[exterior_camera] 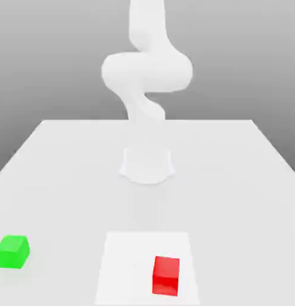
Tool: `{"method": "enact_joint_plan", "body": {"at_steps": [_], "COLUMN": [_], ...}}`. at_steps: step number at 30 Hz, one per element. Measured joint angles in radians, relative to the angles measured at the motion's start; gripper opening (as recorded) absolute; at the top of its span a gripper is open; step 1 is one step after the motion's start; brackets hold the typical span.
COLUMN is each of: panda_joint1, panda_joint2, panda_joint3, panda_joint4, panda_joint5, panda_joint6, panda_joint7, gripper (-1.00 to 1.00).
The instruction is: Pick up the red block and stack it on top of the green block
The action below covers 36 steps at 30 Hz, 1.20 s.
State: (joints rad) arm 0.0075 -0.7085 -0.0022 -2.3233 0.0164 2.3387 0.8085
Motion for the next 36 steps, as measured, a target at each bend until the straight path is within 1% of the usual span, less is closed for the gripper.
{"method": "enact_joint_plan", "body": {"at_steps": [8, 14, 18, 23, 28, 29, 36], "panda_joint1": [0.018, 0.025, 0.031, 0.045, 0.057, 0.058, 0.056], "panda_joint2": [0.297, 0.514, 0.659, 0.839, 1.020, 1.049, 1.054], "panda_joint3": [0.009, 0.027, 0.037, 0.031, 0.018, 0.017, 0.018], "panda_joint4": [-0.075, -0.131, -0.168, -0.214, -0.200, -0.196, -0.195], "panda_joint5": [0.043, 0.050, 0.034, -0.014, -0.033, -0.034, -0.037], "panda_joint6": [0.125, 0.217, 0.279, 0.358, 0.497, 0.522, 0.526], "panda_joint7": [0.035, 0.078, 0.122, 0.196, 0.218, 0.219, 0.222], "gripper": [0.00, 0.00, 0.00, 0.00, 0.00, -1.00, -1.00]}}
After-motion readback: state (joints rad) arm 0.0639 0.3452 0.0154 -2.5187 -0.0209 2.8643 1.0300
